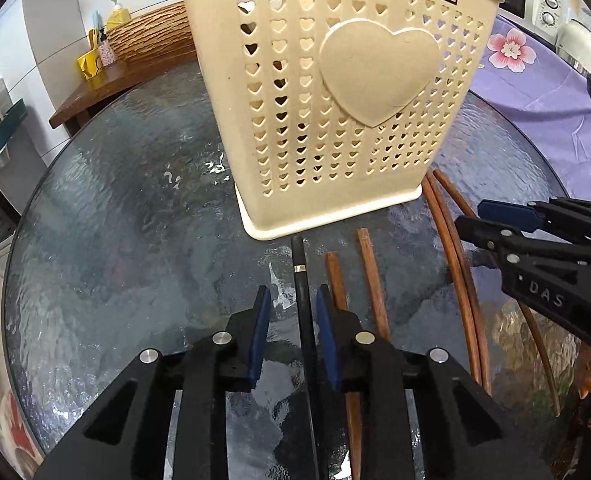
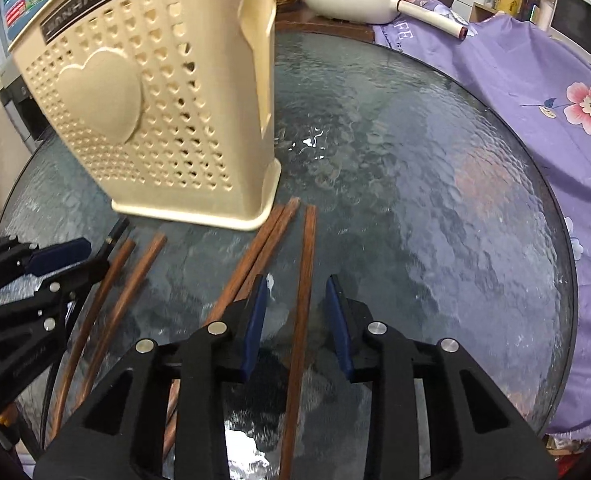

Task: Organize utensils
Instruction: 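Move left tool onto a wooden chopstick while right tool reaches another wooden chopstick, then close left tool on its chopstick while right tool closes on a wooden chopstick, lift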

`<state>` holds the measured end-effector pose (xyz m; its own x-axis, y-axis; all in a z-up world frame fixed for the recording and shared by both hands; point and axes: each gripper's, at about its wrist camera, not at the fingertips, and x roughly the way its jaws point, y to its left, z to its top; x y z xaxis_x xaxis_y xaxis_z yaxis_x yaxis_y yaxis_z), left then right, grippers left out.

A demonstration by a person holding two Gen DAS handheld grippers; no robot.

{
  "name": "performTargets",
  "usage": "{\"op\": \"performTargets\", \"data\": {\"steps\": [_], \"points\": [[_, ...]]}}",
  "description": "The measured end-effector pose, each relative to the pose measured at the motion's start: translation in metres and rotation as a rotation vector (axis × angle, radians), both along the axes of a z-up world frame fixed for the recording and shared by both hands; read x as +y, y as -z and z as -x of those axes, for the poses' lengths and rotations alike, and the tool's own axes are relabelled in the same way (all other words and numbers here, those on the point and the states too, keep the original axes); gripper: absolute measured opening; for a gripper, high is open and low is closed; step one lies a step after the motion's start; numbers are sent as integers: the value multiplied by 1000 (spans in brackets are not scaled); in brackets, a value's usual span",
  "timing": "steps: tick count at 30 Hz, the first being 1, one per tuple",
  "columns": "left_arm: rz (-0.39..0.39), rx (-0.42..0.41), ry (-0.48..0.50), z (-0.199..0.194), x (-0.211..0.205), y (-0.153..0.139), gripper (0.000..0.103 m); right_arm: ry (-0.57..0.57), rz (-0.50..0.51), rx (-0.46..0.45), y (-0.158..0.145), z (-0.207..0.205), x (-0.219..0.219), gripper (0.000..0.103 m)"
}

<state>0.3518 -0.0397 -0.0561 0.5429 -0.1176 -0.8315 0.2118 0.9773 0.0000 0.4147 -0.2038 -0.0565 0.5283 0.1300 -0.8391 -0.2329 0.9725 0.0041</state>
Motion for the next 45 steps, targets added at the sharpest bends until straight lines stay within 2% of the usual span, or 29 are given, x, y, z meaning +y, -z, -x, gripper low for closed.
{"op": "performTargets", "data": {"steps": [3,11,23,30,36,41,45], "points": [[3,3,-2,-3,0,-1,17,5,-2,-1,0,-2,1,29],[8,-9,-21,-4,1,-1,8,20,-5,-4,0,-16,-5,8],[27,-6,-38,-8,7,0,7,21,-42,-6,1,-11,-10,7],[98,-35,-46,-3,13,-11,7,14,-103,-38,-8,-1,-19,7],[144,-108,-42,10,20,-39,7,3,-172,-109,-31,16,-30,7],[180,-189,-33,29,28,-69,7,-24,-256,-200,-68,39,-41,7],[211,-271,-32,45,37,-102,7,-63,-301,-308,-109,67,-50,7]]}}
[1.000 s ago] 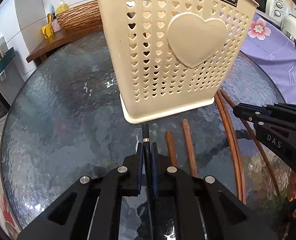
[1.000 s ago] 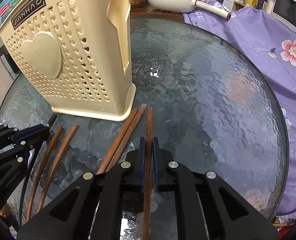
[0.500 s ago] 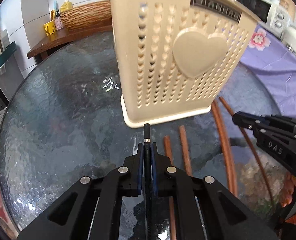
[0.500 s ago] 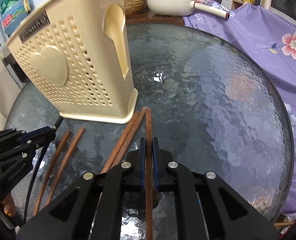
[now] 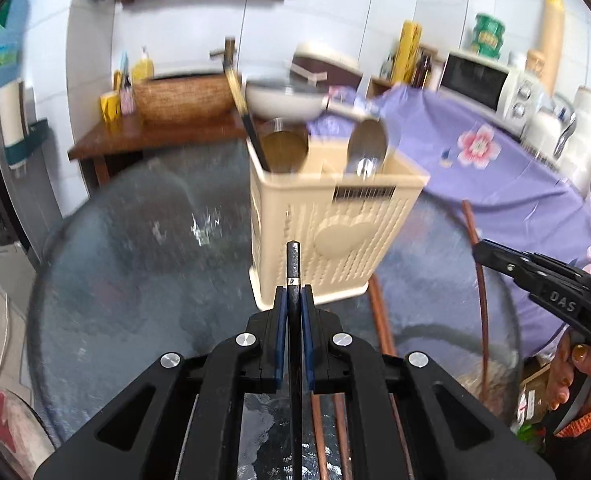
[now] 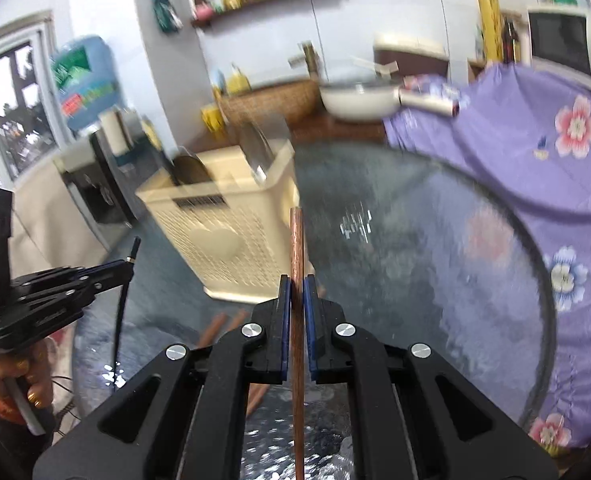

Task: Organize utensils
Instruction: 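Close left tool on its chopstick while right tool closes on a wooden chopstick, lift, then carry both chopsticks over the beige holder and lower them in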

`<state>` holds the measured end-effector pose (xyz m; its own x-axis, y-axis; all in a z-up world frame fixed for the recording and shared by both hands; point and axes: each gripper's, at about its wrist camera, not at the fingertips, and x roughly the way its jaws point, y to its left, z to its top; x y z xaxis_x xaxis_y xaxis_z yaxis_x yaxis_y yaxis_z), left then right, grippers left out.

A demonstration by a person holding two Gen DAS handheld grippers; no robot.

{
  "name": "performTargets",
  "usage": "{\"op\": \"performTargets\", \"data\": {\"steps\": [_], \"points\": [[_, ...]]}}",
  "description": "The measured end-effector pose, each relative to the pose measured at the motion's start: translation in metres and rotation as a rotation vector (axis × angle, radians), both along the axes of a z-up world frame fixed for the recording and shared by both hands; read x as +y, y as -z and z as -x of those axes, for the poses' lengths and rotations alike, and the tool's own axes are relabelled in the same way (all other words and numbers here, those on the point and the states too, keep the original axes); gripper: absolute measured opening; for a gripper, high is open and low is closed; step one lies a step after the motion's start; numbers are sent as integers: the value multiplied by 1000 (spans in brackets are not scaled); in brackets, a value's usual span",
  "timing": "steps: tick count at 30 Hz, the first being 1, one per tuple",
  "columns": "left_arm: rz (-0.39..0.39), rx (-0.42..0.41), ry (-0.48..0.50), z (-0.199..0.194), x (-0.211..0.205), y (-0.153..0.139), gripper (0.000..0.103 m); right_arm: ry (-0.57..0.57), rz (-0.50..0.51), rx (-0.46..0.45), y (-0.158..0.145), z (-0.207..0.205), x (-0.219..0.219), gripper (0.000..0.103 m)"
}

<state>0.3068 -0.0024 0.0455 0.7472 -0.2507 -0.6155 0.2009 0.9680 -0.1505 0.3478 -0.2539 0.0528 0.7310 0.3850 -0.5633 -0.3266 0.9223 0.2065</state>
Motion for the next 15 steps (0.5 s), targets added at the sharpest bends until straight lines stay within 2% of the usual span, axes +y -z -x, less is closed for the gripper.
{"op": "performTargets", "data": {"steps": [5,9,15], "points": [[21,-99,5,29,7,-34,7,-63,-21,-95,-38,38,-9,7],[23,-135,6,43,9,-46,7,-88,-33,-99,-50,58,-16,7],[33,-142,22,52,10,-50,7,-96,-25,-101,-54,67,-17,7]]}}
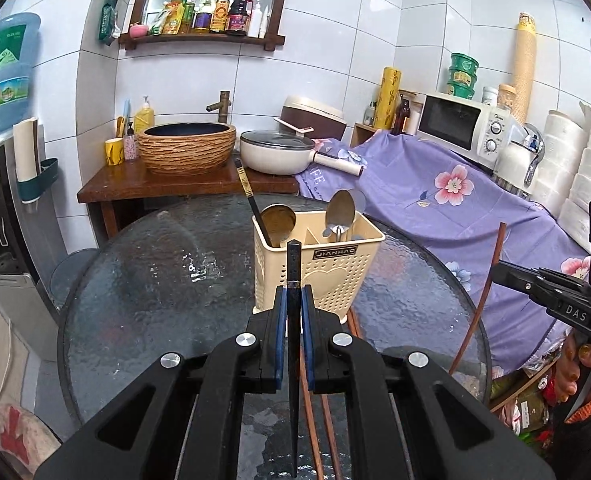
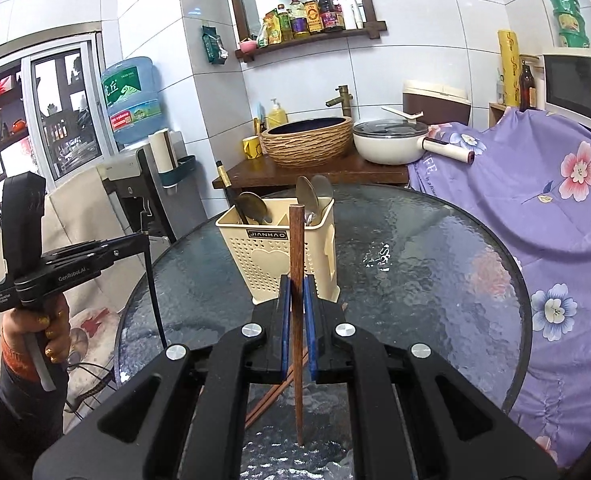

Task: Organize utensils
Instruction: 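Carry both chopsticks over the beige holder and lower them in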

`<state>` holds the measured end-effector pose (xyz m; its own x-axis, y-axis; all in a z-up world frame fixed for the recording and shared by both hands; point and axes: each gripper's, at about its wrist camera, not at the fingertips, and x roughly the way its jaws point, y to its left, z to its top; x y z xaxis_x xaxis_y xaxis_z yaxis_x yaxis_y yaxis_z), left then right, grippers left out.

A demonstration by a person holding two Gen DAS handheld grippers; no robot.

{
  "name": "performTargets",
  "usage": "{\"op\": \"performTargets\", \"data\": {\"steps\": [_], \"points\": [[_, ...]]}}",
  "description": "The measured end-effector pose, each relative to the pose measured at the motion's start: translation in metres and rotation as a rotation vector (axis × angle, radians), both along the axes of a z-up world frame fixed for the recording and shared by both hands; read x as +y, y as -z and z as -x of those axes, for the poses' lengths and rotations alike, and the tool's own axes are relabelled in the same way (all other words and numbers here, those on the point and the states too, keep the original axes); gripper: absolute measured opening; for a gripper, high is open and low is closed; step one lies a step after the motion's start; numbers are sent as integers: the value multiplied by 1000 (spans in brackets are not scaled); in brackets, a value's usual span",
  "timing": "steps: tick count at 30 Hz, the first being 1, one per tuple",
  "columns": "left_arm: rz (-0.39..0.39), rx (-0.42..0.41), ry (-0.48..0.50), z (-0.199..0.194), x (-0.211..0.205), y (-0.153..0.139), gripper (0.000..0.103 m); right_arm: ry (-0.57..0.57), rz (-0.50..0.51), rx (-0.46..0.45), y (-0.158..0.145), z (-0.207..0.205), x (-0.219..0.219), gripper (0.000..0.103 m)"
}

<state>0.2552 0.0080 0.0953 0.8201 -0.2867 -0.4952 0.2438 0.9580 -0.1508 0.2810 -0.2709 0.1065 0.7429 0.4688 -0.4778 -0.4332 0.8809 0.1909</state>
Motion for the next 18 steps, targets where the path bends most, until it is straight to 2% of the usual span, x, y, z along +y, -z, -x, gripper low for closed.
{"op": "performTargets", "data": {"steps": [9,18], "points": [[9,-32,13,12,5,-12,7,-10,-7,-36,-13,6,0,7],[10,-87,64,13,-5,-43,7,-60,4,-86,-50,-1,18,7]]}}
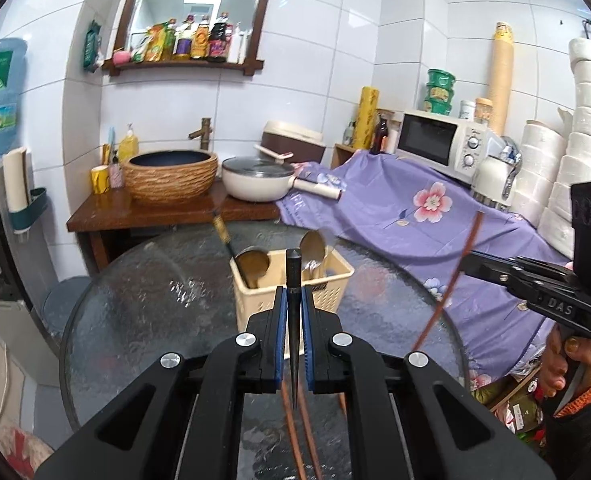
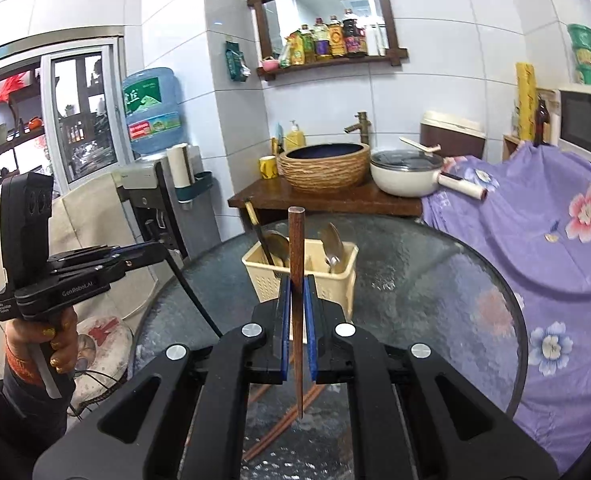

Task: Organize utensils
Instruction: 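Carry both chopsticks over the beige holder and lower them in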

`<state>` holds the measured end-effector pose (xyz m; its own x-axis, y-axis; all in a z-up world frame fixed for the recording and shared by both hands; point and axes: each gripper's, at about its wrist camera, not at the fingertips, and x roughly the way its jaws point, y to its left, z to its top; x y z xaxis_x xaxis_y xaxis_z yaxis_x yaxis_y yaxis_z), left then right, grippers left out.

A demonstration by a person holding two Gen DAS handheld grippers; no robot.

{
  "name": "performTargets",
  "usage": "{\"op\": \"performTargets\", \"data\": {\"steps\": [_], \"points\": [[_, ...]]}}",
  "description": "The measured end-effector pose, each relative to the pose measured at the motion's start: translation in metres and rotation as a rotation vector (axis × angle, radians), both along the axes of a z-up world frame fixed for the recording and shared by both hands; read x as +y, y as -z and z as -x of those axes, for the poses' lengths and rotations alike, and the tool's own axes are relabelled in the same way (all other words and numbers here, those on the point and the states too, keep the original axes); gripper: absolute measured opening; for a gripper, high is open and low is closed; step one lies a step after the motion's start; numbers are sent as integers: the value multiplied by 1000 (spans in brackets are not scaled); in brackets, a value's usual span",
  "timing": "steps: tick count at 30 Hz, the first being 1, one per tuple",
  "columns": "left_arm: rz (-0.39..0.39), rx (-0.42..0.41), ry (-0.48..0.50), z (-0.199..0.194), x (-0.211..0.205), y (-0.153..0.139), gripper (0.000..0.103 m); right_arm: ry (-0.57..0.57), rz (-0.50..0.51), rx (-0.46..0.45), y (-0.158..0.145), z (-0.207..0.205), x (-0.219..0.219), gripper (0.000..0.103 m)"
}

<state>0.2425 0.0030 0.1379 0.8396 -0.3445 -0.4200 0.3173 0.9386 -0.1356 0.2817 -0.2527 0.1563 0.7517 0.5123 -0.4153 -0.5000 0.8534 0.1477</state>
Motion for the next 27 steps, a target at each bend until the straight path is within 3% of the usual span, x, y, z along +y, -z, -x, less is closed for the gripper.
{"op": "performTargets", "data": {"steps": [9,17,22,27], "points": [[7,-79,52,-23,-17,-68,7,-33,-37,-60,-68,-37,21,7],[25,-136,-38,-72,-21,-122,7,48,-32,-143,-121,-81,41,7],[29,-111,-97,-106,-15,-112,7,83,-17,-137,-113,-103,47,7],[42,-36,-122,-127,-10,-70,7,102,-1,-85,-73,-120,52,7]]}}
